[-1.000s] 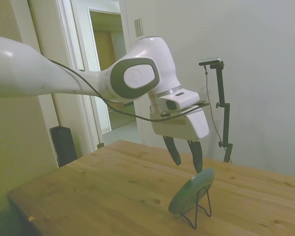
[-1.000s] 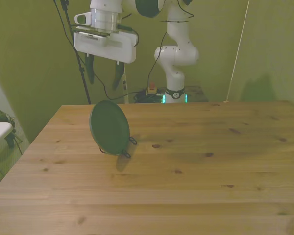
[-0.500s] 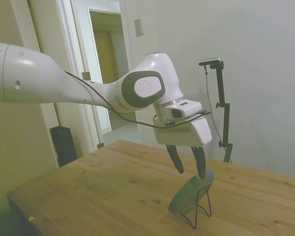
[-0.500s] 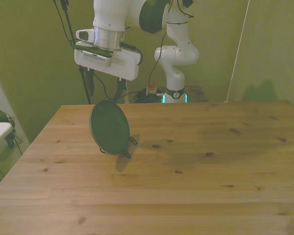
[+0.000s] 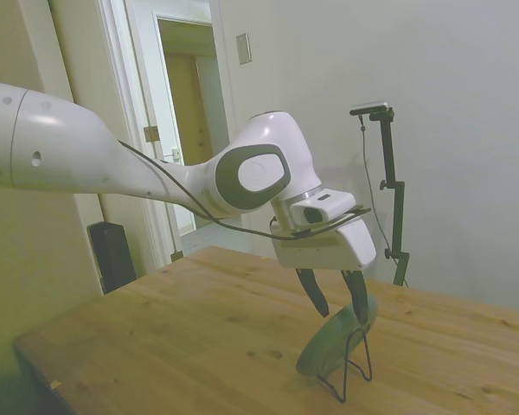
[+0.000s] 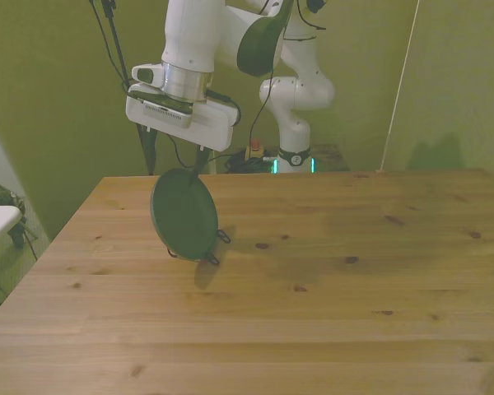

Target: Unload the plate

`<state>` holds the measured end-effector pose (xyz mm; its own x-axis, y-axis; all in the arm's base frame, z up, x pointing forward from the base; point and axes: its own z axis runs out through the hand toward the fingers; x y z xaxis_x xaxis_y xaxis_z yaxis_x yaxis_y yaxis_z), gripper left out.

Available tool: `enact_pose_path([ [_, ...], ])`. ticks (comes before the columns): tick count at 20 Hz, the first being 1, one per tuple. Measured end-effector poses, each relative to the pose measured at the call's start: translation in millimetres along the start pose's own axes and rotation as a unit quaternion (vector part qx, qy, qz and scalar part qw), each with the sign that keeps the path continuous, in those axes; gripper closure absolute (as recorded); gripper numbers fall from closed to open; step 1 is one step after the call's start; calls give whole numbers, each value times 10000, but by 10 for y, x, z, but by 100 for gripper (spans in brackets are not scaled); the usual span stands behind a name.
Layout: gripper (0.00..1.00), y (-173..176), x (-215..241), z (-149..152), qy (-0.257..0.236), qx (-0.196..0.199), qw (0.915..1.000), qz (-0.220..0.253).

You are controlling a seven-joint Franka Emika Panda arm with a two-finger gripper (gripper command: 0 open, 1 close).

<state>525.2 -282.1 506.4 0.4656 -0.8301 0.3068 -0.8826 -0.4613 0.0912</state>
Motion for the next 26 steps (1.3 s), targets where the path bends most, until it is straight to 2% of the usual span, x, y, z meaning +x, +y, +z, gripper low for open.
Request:
enact_pose_path([
  [26, 100, 108, -24, 9, 93, 121, 9999, 52],
])
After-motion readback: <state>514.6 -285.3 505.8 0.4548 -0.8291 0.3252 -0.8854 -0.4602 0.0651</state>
